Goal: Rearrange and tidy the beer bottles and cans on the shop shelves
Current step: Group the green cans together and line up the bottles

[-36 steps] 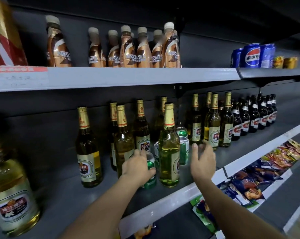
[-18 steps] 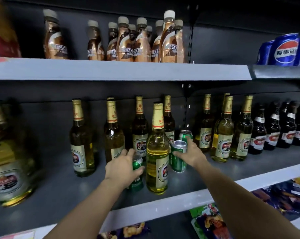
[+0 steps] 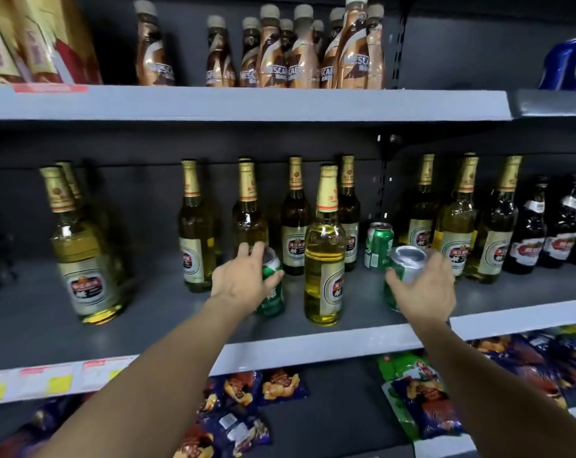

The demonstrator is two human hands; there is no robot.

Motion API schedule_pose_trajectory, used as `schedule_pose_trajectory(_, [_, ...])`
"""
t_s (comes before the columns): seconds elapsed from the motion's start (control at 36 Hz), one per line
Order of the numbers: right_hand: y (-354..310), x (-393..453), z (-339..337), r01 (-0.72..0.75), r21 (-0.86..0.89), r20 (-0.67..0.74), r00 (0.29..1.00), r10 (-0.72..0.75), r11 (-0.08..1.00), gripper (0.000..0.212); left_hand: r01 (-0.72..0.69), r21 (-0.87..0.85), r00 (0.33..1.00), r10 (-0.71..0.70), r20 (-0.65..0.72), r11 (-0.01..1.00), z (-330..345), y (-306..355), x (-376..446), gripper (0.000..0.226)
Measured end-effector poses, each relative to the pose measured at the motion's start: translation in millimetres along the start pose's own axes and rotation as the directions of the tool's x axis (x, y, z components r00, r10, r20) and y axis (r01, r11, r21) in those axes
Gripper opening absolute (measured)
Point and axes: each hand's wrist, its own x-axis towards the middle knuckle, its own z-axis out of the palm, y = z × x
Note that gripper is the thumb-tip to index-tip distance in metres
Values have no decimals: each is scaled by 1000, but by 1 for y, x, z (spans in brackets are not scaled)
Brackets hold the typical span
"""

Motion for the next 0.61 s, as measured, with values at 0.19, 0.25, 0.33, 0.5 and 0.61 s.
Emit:
schedule_pose_trajectory(0.19, [-29,-63,-33,102,0,16,995,-101,995,63,29,11,999,-28,-27,1000,-42,-41,-40,56])
schedule_pose_trajectory(0.25, [-48,-86,-34,147,8,61,987,-147,989,63,36,27,999,-36,-18,999,-54,-60,-59,57])
schedule_pose_trajectory(0.33, [-89,-124,-31,209,40,115,970,-212,977,62,62,75,998,-61,-9,995,-74,-97,-93,57])
schedule_pose_trajectory(0.5, [-188,-208,-4,218,170,241,937,-255,961,63,146,150,989,-150,11,978,-111,-189,-165,60])
schedule_pose_trajectory(0.61, [-252,-268,20,230,278,292,905,-310,933,67,224,184,972,-233,24,957,-135,-251,-211,54])
